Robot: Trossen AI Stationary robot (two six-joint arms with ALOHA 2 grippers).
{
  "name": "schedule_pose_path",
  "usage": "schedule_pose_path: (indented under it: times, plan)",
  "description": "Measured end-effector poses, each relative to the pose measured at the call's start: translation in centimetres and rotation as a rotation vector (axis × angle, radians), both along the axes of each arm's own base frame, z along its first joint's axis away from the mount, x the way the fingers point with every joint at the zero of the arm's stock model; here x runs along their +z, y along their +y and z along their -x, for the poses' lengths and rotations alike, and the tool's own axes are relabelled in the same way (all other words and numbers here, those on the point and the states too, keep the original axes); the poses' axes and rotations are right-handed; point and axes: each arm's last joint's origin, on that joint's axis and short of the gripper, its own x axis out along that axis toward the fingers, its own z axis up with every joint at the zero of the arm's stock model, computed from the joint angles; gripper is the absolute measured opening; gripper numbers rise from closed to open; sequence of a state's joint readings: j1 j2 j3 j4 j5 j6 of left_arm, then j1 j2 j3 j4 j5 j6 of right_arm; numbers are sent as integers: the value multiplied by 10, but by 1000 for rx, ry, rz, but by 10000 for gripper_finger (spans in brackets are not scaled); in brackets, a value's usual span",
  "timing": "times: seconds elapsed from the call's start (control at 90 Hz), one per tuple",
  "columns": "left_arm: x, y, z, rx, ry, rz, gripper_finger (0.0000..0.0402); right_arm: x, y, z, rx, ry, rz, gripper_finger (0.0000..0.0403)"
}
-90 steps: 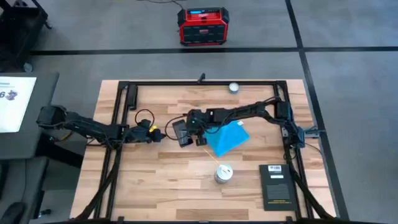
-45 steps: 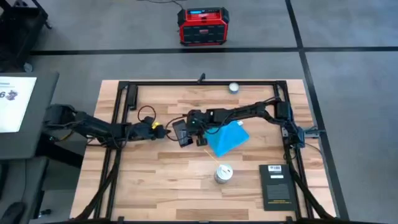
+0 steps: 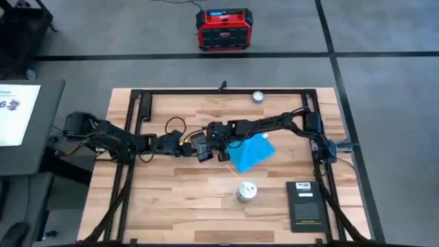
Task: Apply microfiber cloth
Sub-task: Spray the device using the spray bottle
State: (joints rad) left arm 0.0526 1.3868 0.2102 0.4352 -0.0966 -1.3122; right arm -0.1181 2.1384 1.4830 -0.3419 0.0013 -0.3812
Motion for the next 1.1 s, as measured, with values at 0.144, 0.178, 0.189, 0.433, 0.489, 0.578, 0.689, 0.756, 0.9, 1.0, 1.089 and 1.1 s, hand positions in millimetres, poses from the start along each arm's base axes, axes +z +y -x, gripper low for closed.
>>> schedule_pose_path:
  times: [0.144, 0.178, 0.189, 0.433, 0.489, 0.578, 0.689, 0.756, 0.9, 1.0, 1.089, 1.1]
  plan:
    - [1, 2, 4, 35, 11, 33, 158, 0, 0, 0, 5, 1, 3, 0]
    - [1, 3, 4, 48, 11, 42, 158, 0, 0, 0, 7, 0, 4, 0]
    - [1, 3, 4, 53, 11, 44, 158, 0, 0, 0, 8, -1, 5, 0]
    - [0, 11, 5, 108, 11, 69, 158, 2, 7, -3, 29, -32, 10, 0]
    - [0, 13, 5, 116, 11, 67, 158, 2, 9, -4, 36, -32, 12, 0]
    - [0, 15, 6, 124, 12, 60, 158, 2, 9, -4, 39, -30, 12, 0]
    - [1, 17, 6, 129, 11, 37, 158, -1, 2, -2, 22, -19, 12, 0]
    - [1, 18, 5, 123, 7, 22, 158, -5, -3, 0, 12, -15, 12, 0]
    - [1, 18, 5, 126, 3, 4, 158, -13, -13, 5, -20, -23, -4, 0]
    - [1, 18, 5, 124, 2, 1, 158, -11, -14, 3, -10, -56, -41, 0]
    - [1, 18, 5, 126, 0, 0, 158, -10, -10, 0, 3, -88, -42, 0]
    - [1, 18, 5, 126, 0, 0, 158, -9, -10, -1, 5, -90, -43, 0]
